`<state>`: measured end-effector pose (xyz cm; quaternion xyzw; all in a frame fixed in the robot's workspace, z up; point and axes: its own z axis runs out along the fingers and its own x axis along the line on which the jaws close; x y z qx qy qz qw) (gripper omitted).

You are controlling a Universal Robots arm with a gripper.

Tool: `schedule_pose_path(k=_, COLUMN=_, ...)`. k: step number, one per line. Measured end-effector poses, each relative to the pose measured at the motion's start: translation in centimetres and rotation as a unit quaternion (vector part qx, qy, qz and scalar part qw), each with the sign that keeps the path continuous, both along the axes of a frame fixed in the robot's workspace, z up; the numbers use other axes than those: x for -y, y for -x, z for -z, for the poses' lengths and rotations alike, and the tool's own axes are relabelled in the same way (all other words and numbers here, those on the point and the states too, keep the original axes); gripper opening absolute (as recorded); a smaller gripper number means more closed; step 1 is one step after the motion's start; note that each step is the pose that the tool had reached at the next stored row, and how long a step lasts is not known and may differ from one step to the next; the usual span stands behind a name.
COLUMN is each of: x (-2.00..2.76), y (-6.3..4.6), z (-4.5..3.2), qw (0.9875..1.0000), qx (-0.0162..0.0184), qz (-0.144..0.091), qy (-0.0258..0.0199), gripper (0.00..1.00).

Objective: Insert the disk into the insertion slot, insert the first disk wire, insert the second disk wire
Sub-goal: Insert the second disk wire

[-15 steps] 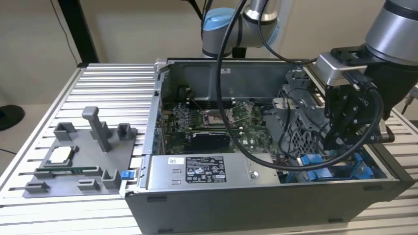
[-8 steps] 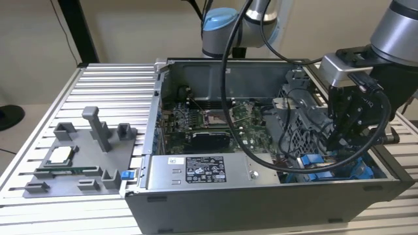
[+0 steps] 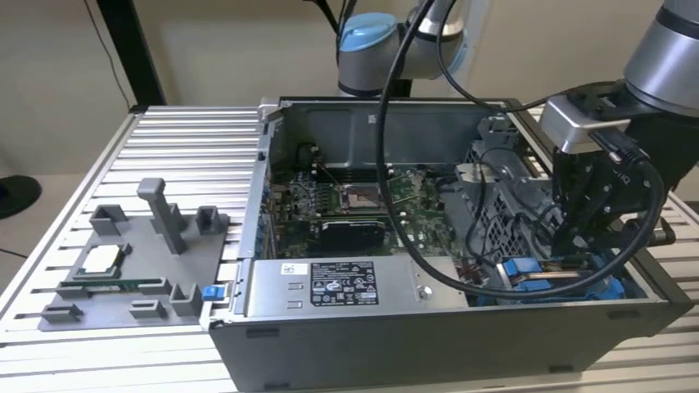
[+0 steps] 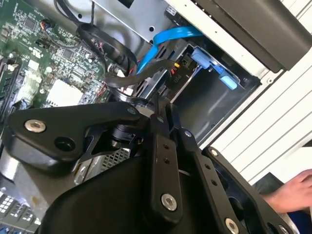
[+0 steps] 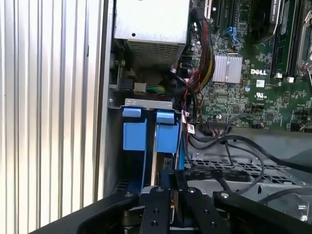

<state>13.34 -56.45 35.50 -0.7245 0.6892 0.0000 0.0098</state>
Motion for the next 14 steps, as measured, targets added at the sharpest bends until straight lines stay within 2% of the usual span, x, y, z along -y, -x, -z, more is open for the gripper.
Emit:
schedule_pose_path(k=8, x=0.00, y=-0.27, z=0.41, qw=0.9999, qx=0.0096, qz=-0.008, qy=-0.0008, gripper=0.00)
schedule_pose_path(k=14, x=0.00, y=-0.27, z=0.73, qw=0.9999, qx=0.0108, qz=-0.007, qy=-0.0014, gripper=0.00)
